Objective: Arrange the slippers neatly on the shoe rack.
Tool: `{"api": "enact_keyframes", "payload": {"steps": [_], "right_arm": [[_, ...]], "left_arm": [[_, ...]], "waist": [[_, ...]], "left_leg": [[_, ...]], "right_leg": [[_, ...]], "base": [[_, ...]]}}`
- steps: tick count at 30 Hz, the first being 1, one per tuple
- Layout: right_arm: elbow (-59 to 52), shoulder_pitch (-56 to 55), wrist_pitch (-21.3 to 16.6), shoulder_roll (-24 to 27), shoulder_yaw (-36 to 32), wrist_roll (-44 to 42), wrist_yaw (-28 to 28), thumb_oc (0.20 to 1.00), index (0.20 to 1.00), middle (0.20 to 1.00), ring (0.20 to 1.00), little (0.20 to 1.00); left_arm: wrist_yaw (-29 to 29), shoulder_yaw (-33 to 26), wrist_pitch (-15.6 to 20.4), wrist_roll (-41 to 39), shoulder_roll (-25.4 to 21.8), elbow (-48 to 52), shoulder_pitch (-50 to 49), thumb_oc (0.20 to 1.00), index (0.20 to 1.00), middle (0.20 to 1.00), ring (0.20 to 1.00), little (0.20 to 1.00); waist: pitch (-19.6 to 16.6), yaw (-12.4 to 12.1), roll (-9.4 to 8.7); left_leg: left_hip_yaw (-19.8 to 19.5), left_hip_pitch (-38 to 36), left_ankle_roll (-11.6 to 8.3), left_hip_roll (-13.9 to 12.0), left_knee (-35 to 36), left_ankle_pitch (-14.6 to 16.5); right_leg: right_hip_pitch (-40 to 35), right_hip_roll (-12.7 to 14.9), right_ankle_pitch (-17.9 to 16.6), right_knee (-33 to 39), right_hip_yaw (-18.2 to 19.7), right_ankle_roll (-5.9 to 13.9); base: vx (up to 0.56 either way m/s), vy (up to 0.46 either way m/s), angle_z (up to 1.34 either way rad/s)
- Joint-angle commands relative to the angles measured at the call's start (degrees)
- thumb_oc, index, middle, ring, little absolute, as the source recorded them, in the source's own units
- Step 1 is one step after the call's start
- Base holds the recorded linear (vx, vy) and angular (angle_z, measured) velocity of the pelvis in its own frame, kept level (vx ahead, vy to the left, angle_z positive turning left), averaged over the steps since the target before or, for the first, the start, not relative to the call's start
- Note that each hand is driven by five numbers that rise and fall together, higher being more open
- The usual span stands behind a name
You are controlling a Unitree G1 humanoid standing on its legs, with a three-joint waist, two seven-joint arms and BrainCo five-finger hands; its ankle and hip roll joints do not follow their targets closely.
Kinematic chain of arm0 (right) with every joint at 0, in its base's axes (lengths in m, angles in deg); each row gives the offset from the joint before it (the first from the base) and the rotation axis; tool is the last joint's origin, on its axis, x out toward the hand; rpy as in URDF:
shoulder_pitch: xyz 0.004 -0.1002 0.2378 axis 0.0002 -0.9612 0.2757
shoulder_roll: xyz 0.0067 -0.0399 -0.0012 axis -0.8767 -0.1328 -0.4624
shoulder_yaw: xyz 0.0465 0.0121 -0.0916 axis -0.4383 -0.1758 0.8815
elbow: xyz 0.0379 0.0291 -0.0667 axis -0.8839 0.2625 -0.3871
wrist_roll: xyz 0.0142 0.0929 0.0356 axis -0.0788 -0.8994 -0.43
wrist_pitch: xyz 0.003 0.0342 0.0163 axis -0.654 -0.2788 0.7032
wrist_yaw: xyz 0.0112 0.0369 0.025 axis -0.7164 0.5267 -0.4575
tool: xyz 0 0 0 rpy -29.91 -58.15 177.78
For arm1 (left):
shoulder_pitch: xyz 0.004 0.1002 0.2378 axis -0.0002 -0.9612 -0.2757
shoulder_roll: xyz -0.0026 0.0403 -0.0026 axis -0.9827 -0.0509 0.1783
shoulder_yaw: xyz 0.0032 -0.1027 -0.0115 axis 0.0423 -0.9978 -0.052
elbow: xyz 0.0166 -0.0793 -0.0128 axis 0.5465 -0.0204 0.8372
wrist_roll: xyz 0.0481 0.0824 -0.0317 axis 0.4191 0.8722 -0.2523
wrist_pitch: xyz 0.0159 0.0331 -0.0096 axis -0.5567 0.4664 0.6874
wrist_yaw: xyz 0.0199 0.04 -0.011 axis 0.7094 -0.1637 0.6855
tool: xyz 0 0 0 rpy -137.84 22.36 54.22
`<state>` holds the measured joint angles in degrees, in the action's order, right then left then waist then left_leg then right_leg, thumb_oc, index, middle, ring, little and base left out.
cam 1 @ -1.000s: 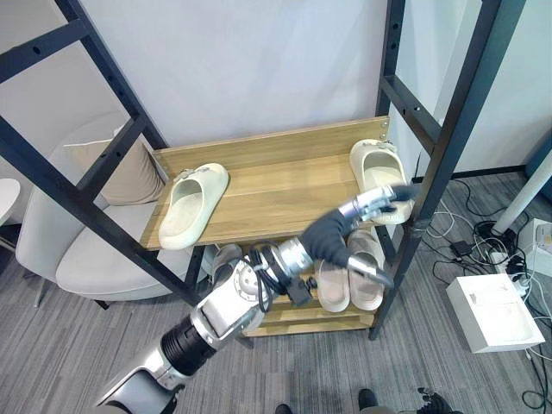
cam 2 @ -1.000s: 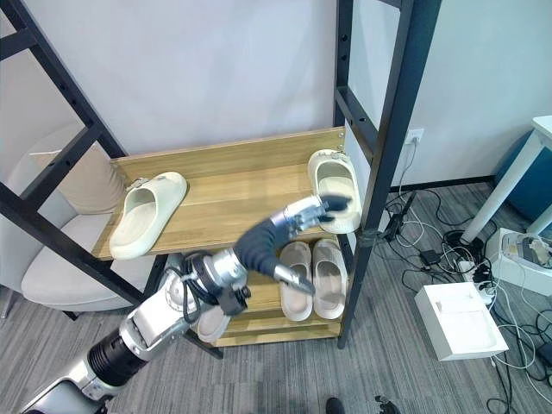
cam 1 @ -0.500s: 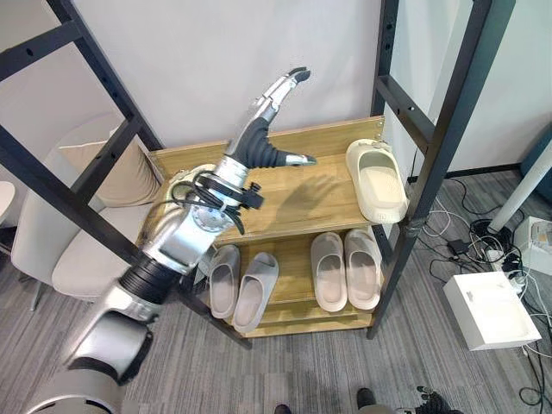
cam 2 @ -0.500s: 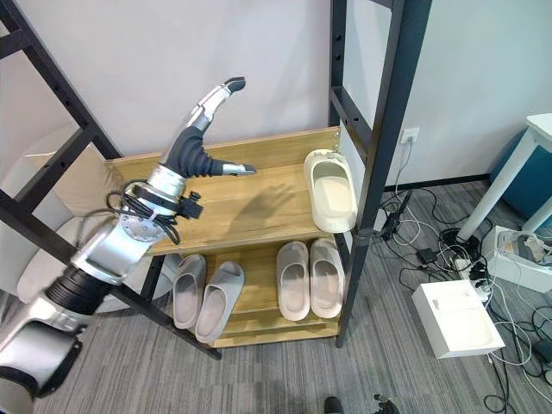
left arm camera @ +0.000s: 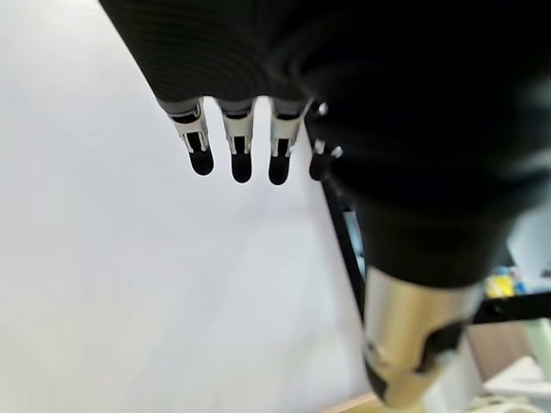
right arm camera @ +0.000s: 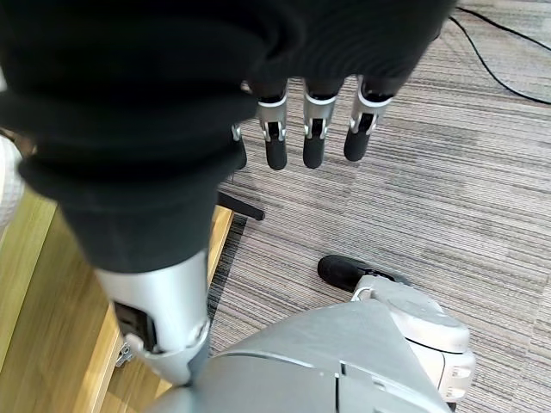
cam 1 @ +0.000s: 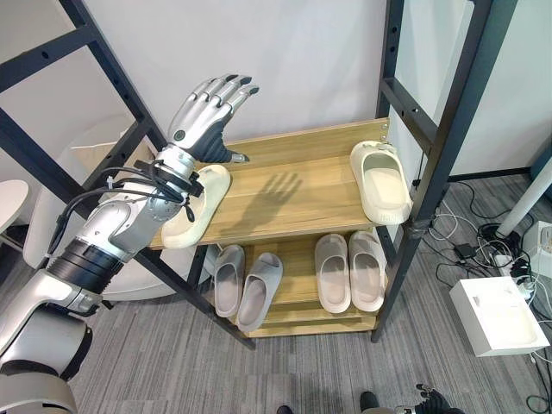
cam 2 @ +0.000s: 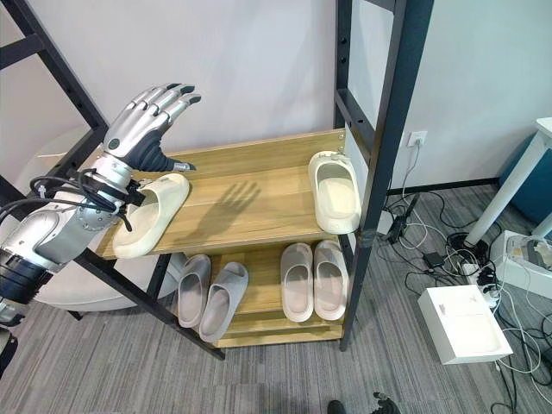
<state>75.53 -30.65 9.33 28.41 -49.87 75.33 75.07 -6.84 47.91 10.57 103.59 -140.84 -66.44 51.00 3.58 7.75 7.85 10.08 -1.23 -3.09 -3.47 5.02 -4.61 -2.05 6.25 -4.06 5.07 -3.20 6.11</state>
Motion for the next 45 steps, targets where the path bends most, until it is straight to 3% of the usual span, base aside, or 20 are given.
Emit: {"api": "enact_keyframes", "payload": {"steps": [1,6,15,30,37,45], "right_arm": [[0.87,1.4,-1.08,-2.89,1.12,-0.4,-0.64,1.0,1.0,1.0,1.0,1.0],[0.75,1.93,-0.95,-2.83,1.82,-0.28,-0.68,1.0,1.0,1.0,1.0,1.0],[0.46,2.59,-1.21,-2.19,2.19,-0.98,-0.19,1.0,1.0,1.0,1.0,1.0],[0.26,2.81,-1.52,-2.51,2.35,-1.49,1.84,1.0,1.0,1.0,1.0,1.0],[0.41,3.52,-2.24,-1.86,2.28,-2.74,3.12,1.0,1.0,1.0,1.0,1.0],[0.75,3.96,-2.1,-1.86,2.64,-3.38,3.51,1.0,1.0,1.0,1.0,1.0]], "left_arm": [[-1.56,-5.95,-1.48,2.5,-5.34,-2.22,0.26,1.0,1.0,1.0,1.0,1.0],[-2.13,-6.38,-2.8,2.91,-5.05,-7.26,-1.87,1.0,1.0,1.0,1.0,1.0],[-3.76,-0.74,-5.94,4.03,-3.68,-19.87,4.28,1.0,1.0,1.0,1.0,1.0],[-6.32,5.5,-9.03,4.23,5.21,-32.51,11.66,1.0,1.0,1.0,1.0,1.0],[-6.75,11.62,-11.72,8.33,5.87,-42.49,17.05,1.0,1.0,1.0,1.0,1.0],[-4.54,15.76,-12.17,9.09,6.28,-49.92,20.09,1.0,1.0,1.0,1.0,1.0]], "waist": [[0.13,-1.04,-2.85],[0.28,-1.19,-2.87],[0.85,-0.51,-3.03],[1.8,1.63,-2.92],[1.75,2.77,-2.59],[1.91,3.12,-2.45]], "left_leg": [[-2.8,-2.18,-3.4,-1.63,-0.02,2.73],[-2.99,-2.08,-3.42,-1.63,-0.02,2.64],[-2.57,-1.27,-3.31,-1.75,-0.02,2.59],[-1.45,0.75,-3.19,-1.76,-0.02,2.42],[-0.65,1.29,-3.17,-1.99,-0.02,2.46],[-0.31,1.8,-3.25,-2.14,-0.02,2.37]], "right_leg": [[-1.42,1.97,3.79,-0.07,-3.06,3.3],[-1.5,1.9,3.85,-0.07,-3.35,3.29],[-0.18,1.88,3.37,-0.07,-2.98,3.58],[3.1,1.71,2.66,-0.07,-1.48,3.61],[4.51,1.54,2.3,-0.07,-0.5,3.75],[5.21,1.47,2.21,-0.07,-0.33,3.76]], "base": [[0.0,0.0,0.0],[0.0,0.001,0.02],[0.0,0.002,0.02],[0.0,0.002,-0.02],[0.01,0.0,-0.03],[0.01,-0.001,-0.07]]}}
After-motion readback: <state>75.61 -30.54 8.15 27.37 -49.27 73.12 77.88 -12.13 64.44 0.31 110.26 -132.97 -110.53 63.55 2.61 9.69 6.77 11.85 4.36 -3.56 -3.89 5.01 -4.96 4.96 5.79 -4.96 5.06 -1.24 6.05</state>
